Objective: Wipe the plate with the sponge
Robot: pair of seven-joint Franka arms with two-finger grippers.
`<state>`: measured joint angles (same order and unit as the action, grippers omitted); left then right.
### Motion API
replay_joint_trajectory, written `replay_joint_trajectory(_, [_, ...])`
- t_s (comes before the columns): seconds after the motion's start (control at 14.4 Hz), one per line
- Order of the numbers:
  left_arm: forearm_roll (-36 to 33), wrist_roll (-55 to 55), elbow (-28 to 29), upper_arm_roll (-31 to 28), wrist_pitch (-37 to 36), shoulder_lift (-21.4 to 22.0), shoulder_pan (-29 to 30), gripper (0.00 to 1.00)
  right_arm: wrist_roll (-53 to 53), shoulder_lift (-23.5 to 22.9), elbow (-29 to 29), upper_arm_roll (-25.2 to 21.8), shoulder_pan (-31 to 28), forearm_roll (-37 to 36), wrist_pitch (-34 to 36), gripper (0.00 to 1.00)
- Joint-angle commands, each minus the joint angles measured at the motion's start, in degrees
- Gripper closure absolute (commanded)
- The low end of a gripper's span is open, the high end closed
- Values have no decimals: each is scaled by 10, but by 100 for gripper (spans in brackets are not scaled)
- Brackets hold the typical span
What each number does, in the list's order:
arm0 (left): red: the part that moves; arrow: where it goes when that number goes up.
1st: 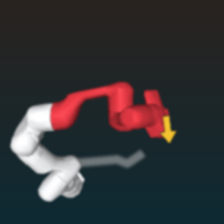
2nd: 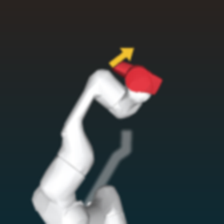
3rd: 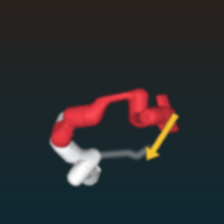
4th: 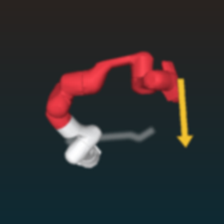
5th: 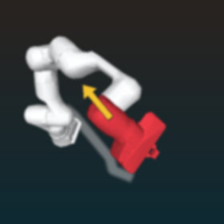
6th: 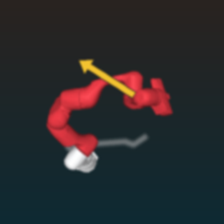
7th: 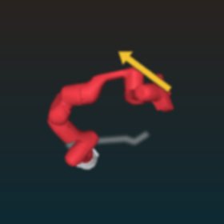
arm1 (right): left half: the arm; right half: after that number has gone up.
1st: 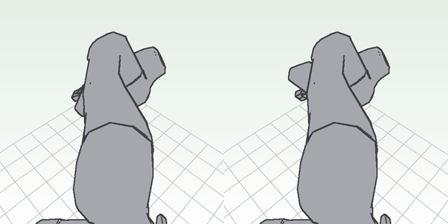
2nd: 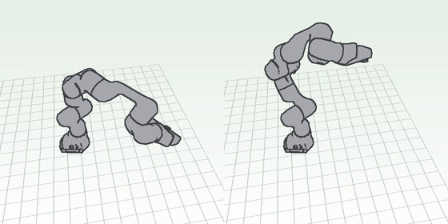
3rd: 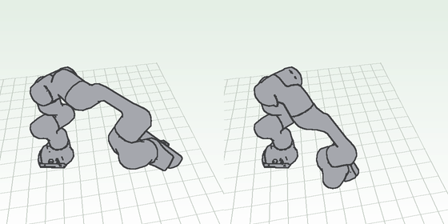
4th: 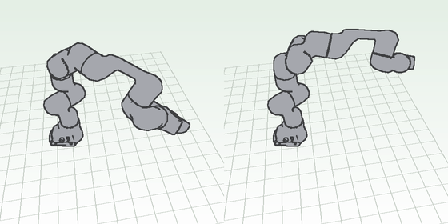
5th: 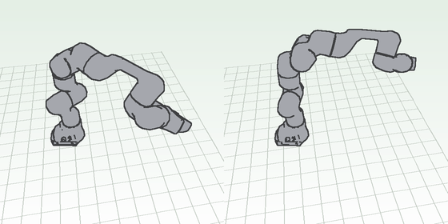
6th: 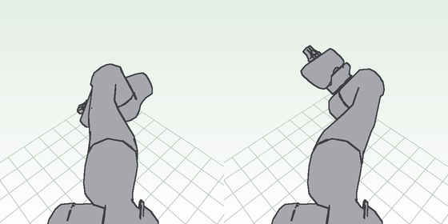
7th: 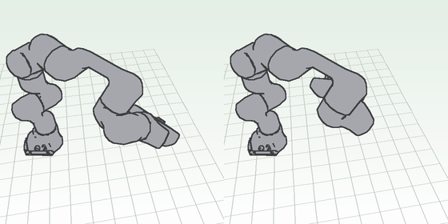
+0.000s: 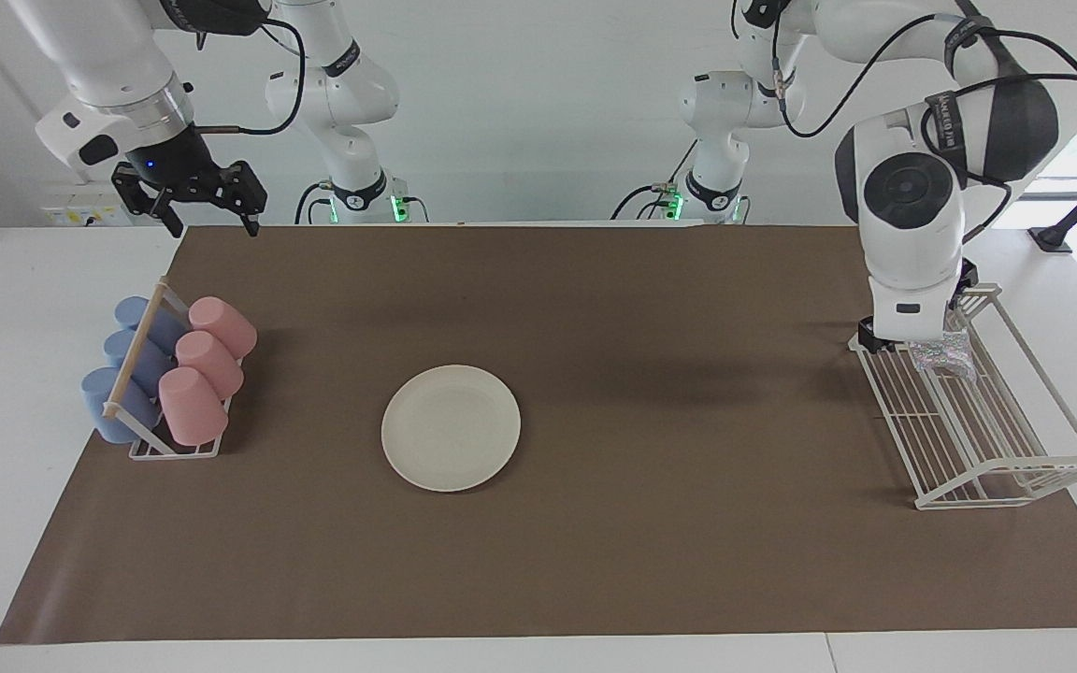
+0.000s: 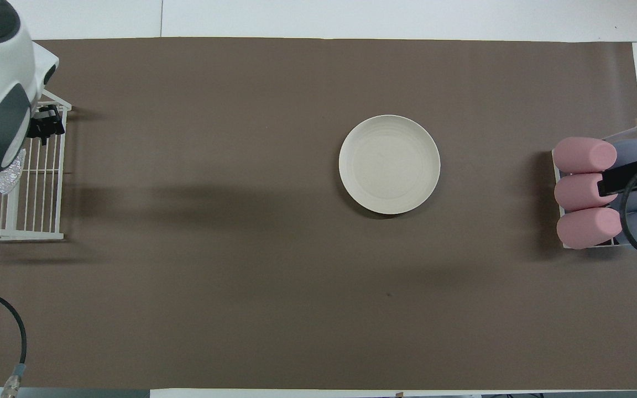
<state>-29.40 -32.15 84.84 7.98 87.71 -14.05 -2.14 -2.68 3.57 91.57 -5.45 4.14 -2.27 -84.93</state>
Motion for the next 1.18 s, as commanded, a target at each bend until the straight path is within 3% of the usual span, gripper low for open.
replay_joint_trajectory(0.0, [127, 76, 6, 2, -3, 65, 61, 0, 11, 9, 5, 4, -1, 1, -9, 0])
replay_joint_trajectory(0.14, [185, 133, 17, 2, -19, 101, 86, 0, 11, 8, 4, 5, 0, 1, -8, 0])
replay_joint_trajectory(0.35, [243, 133, 44, 3, -43, 143, 87, 0, 11, 8, 4, 6, 0, 1, -6, 0])
replay_joint_trajectory(0.56, [275, 147, 109, 3, -38, 195, 79, 0, 11, 8, 4, 5, -1, 2, -3, 0])
replay_joint_trajectory(0.69, [304, 153, 118, -10, -39, 201, 65, 0, 11, 8, 4, 5, -1, 2, -5, 0])
replay_joint_trajectory(0.9, [311, 153, 103, -112, -5, 192, -46, 0, 29, 8, 4, 5, -1, 25, -10, 0])
replay_joint_trajectory(1.11, [310, 154, 64, -115, -3, 168, -56, 0, 35, 8, 4, 5, -1, 31, -9, 0])
